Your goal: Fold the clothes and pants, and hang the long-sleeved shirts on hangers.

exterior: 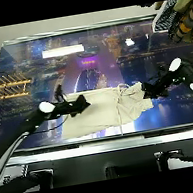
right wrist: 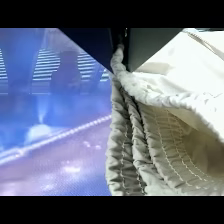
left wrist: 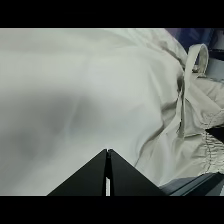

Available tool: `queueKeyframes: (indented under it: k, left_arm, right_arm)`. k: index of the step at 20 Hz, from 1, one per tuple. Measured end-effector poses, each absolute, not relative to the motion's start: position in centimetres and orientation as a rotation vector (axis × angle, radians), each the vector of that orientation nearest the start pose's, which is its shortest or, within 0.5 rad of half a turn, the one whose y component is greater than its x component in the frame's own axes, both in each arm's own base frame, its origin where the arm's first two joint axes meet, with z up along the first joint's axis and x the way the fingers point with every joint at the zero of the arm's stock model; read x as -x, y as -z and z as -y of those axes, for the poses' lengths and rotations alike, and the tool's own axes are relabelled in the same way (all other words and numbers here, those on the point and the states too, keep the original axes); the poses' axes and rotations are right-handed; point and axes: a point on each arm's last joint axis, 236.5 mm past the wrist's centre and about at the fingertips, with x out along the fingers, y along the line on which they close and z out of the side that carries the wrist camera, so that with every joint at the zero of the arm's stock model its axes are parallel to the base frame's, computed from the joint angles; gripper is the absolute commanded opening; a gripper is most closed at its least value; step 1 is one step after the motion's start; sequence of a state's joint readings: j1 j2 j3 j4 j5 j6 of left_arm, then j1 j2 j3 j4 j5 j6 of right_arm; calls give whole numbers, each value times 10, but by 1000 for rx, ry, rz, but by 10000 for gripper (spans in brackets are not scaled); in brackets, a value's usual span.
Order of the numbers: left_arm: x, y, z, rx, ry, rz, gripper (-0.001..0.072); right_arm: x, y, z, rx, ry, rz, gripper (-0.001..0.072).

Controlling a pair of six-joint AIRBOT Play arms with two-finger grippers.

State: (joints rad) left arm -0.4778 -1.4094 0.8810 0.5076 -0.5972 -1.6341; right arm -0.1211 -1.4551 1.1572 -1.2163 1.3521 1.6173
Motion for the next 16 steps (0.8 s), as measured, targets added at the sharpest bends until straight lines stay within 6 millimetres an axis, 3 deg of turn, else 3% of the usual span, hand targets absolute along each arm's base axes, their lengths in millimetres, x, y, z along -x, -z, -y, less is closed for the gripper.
queueKeyframes:
  k: [5, 9, 16]
  left_arm:
    - [-342, 64, 365, 906, 421, -1375, 7]
    - [-336, 81, 398, 920, 438, -1485, 6]
    - [-326, 105, 406, 978, 309, -1614, 5]
  right_arm:
    - [-341, 45, -39, -479, -71, -1614, 36]
    - [-341, 41, -38, -471, -70, -1602, 36]
    - [-341, 20, -35, -447, -68, -1543, 36]
